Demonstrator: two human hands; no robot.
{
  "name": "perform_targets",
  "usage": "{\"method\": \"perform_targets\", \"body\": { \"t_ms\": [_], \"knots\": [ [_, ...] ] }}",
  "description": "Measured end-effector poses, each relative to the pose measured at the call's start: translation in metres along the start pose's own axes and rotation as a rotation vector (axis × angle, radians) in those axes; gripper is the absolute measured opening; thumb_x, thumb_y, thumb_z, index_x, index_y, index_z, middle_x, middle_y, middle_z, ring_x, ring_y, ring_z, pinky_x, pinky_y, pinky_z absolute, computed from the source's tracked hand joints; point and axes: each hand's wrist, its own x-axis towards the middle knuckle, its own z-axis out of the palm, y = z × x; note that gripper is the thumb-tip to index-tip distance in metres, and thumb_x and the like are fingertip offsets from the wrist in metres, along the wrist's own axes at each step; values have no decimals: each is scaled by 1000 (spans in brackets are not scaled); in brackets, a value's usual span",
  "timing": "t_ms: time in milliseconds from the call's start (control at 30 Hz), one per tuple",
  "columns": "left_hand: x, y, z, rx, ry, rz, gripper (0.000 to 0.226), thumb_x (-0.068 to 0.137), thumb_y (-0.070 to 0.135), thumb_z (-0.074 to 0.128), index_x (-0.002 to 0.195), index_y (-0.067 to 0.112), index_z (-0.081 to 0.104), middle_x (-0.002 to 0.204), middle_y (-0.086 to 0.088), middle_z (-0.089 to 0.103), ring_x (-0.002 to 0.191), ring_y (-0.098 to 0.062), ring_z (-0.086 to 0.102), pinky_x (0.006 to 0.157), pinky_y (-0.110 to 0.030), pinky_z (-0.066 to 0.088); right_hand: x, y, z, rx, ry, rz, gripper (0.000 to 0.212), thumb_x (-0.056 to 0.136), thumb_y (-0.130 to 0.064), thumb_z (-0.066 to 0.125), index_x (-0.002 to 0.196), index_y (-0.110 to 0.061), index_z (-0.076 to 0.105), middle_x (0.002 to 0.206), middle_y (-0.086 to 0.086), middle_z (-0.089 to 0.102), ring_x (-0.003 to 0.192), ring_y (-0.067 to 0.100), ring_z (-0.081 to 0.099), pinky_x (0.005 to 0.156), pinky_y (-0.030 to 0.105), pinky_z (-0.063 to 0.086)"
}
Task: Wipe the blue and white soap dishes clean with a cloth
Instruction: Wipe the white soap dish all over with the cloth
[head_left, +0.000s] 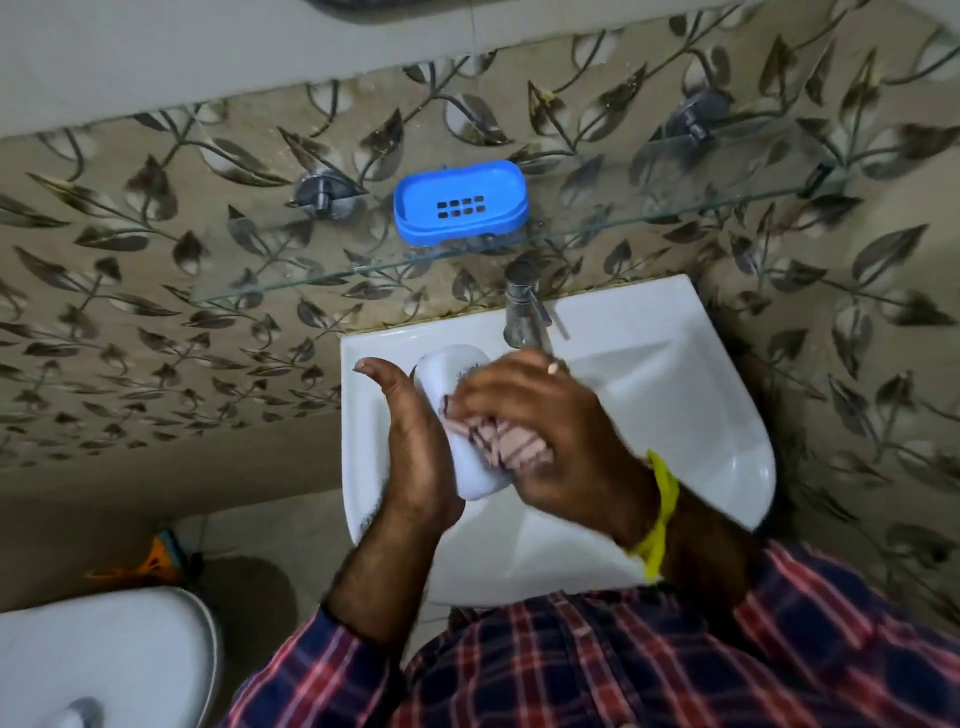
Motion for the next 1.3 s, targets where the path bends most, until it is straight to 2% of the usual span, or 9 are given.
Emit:
{"method": "perform_targets", "body": {
  "t_ms": [200, 300, 400, 500, 600, 767, 900, 1000, 1300],
  "knots": [
    [-2, -2, 2, 71, 56, -46, 112, 76, 94, 8, 110, 10, 73, 97, -19, 78, 90, -35, 76, 71, -39, 62, -25, 4, 7, -124, -10, -182, 34, 75, 0, 68, 109, 1, 73, 115, 15, 71, 103, 35, 60, 91, 45, 50],
    [-1, -3, 0, -17, -63, -23, 102, 86, 86, 7, 110, 12, 73, 109, -15, 77, 103, -28, 74, 83, -40, 61, 3, 7, 4, -70, 78, -122, 37, 71, 4, 61, 107, 2, 73, 112, 16, 70, 101, 36, 62, 92, 41, 49],
    [-2, 0, 4, -111, -260, 35, 79, 99, 66, 19, 133, 7, 59, 130, -10, 70, 126, -24, 64, 104, -40, 52, 26, 13, 0, 38, 197, 88, 39, 65, 16, 64, 101, 3, 73, 102, 16, 71, 97, 31, 66, 90, 40, 51],
    [-7, -1, 4, 69, -162, 131, 69, 97, 54, 46, 141, 1, 52, 138, -25, 62, 131, -43, 57, 113, -61, 41, 35, 20, 1, 152, 296, 389, 17, 79, 1, 78, 95, 1, 75, 94, 11, 75, 89, 23, 70, 84, 37, 56],
    [-12, -3, 3, 87, -71, 124, 67, 94, 48, 54, 137, -4, 52, 133, -33, 61, 126, -52, 57, 108, -67, 44, 33, 27, 5, 279, 323, 675, 18, 81, -13, 82, 93, -1, 75, 89, 10, 78, 84, 22, 74, 82, 40, 60],
    [-8, 7, 5, -75, 36, 88, 73, 83, 55, 48, 141, 12, 58, 137, -19, 64, 128, -34, 60, 110, -53, 46, 13, 22, 18, 424, 341, 934, 12, 83, -11, 78, 89, -1, 74, 86, 9, 79, 82, 27, 76, 80, 48, 62],
    [-1, 3, 12, -30, 98, 194, 56, 105, 43, 36, 141, 7, 56, 140, -17, 63, 126, -24, 64, 108, -51, 49, 0, 14, 22, 409, 362, 1019, 6, 82, -12, 76, 84, -7, 75, 79, 1, 79, 75, 20, 76, 73, 39, 64],
    [3, 0, 17, -64, 171, 246, 67, 92, 50, 44, 141, 5, 54, 141, -20, 61, 125, -29, 63, 101, -48, 51, -5, 10, 19, 411, 369, 1098, 7, 79, -12, 76, 73, -14, 74, 71, -4, 77, 64, 11, 72, 66, 30, 60],
    [16, -19, 13, 74, 266, 504, 23, 99, 40, 47, 110, 23, 59, 99, 6, 75, 97, -13, 72, 80, -31, 56, -1, -15, 21, 703, 421, 1206, 12, 77, 4, 69, 71, -5, 73, 65, 11, 73, 62, 21, 68, 64, 37, 61]
  ]
}}
